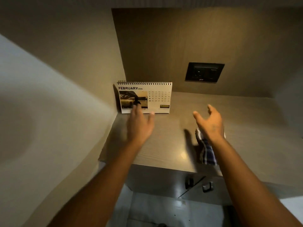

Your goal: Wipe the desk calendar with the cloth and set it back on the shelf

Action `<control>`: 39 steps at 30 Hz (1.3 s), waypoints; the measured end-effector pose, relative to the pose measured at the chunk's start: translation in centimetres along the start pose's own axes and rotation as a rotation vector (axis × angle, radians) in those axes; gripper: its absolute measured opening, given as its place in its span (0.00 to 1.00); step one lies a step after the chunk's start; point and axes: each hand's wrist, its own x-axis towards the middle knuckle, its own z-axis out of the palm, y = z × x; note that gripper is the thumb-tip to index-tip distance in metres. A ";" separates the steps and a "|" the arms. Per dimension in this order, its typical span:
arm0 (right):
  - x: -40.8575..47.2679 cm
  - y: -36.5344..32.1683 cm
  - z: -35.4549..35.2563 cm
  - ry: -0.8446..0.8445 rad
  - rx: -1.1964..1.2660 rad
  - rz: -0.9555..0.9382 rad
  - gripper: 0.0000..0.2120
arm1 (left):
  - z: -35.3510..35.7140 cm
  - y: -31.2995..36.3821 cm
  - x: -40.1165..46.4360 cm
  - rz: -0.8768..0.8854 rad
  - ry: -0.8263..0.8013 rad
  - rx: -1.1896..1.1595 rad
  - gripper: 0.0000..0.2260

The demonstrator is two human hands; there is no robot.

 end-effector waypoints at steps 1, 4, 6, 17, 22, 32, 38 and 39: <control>-1.3 1.7 -0.3 0.019 -0.108 -0.032 0.35 | 2.1 1.0 -2.2 0.140 -0.077 0.091 0.31; -4.0 5.4 -0.3 0.031 -0.404 -0.173 0.22 | 8.0 4.1 -7.0 0.425 -0.336 0.243 0.31; -4.9 7.0 -0.3 -0.021 -0.553 -0.196 0.23 | 10.4 5.3 -8.4 0.458 -0.434 0.302 0.30; -4.3 10.7 -2.5 -0.132 -0.659 -0.260 0.27 | 12.7 6.0 -9.4 0.425 -0.450 0.426 0.30; -2.6 14.5 -8.8 -0.055 -0.687 -0.160 0.26 | 13.0 6.0 -9.6 0.462 -0.467 0.478 0.33; -0.7 18.1 -14.7 -0.011 -0.750 -0.106 0.30 | 13.0 7.2 -9.8 0.504 -0.503 0.525 0.37; -0.6 18.6 -14.7 -0.019 -0.787 -0.116 0.32 | 12.9 7.6 -10.2 0.491 -0.517 0.514 0.38; -0.7 18.8 -14.5 -0.032 -0.802 -0.139 0.32 | 12.9 7.6 -10.5 0.508 -0.510 0.525 0.37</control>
